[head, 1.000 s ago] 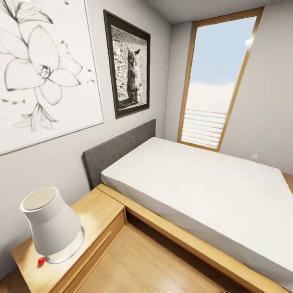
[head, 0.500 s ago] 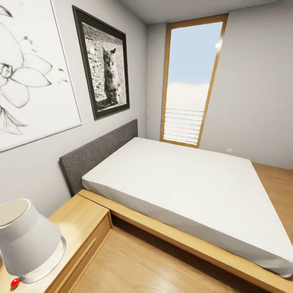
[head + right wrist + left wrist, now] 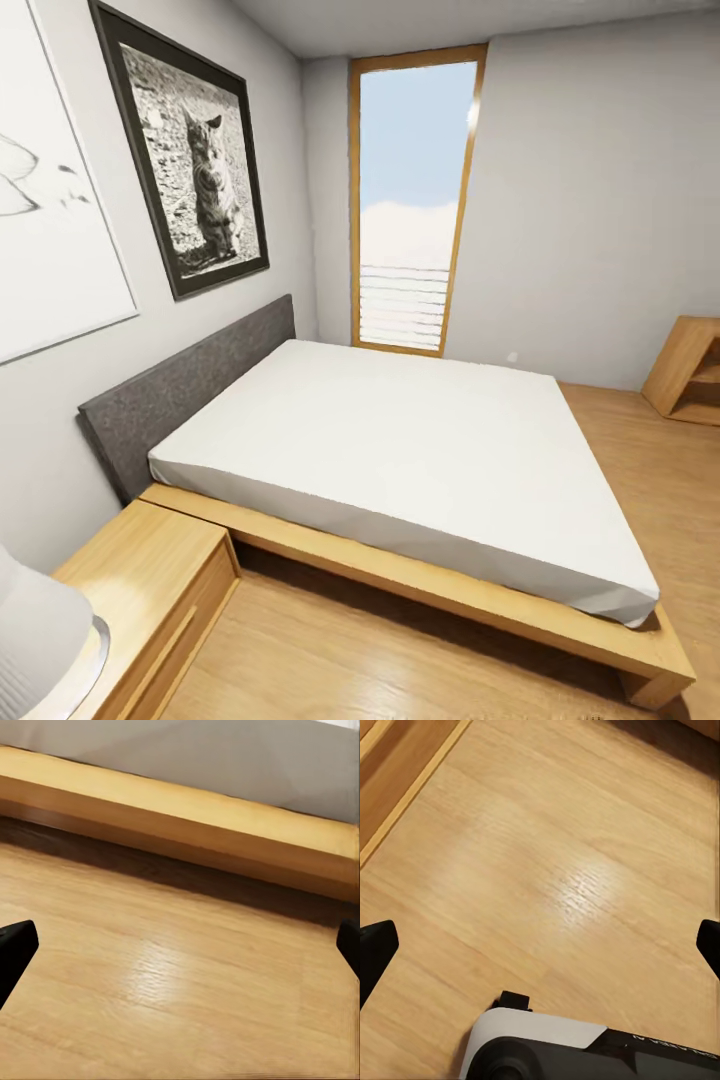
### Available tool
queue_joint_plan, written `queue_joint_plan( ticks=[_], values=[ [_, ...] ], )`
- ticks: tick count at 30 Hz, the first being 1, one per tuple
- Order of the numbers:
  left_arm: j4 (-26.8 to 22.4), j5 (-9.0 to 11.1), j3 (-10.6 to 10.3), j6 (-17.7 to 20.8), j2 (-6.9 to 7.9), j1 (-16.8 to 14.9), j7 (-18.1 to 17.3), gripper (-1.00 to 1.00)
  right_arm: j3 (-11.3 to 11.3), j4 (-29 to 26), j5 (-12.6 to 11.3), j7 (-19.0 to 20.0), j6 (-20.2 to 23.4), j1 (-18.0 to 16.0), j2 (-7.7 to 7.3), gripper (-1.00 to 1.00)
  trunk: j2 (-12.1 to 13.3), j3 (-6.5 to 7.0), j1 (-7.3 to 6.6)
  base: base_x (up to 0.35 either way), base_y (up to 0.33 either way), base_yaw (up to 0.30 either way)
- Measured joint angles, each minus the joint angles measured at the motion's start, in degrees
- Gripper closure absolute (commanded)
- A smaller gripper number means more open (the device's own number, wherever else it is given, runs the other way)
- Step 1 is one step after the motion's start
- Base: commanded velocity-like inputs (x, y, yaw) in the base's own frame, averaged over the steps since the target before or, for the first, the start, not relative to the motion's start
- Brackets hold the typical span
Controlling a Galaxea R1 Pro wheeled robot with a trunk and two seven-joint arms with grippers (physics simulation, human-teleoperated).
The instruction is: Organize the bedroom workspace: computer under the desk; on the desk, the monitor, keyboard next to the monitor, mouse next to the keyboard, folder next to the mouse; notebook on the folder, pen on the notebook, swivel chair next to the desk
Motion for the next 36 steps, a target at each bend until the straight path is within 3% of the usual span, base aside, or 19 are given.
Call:
queue_joint_plan(
  ticks=[36],
  values=[
    [0.0, 0.1, 0.0, 0.0, 0.0, 0.0, 0.0, -1.0, 0.1, 0.1, 1.4, 0.0, 0.1, 0.0, 0.08, -1.0, 0.0, 0.0, 0.0, 0.0, 0.0, -0.3]
  ],
)
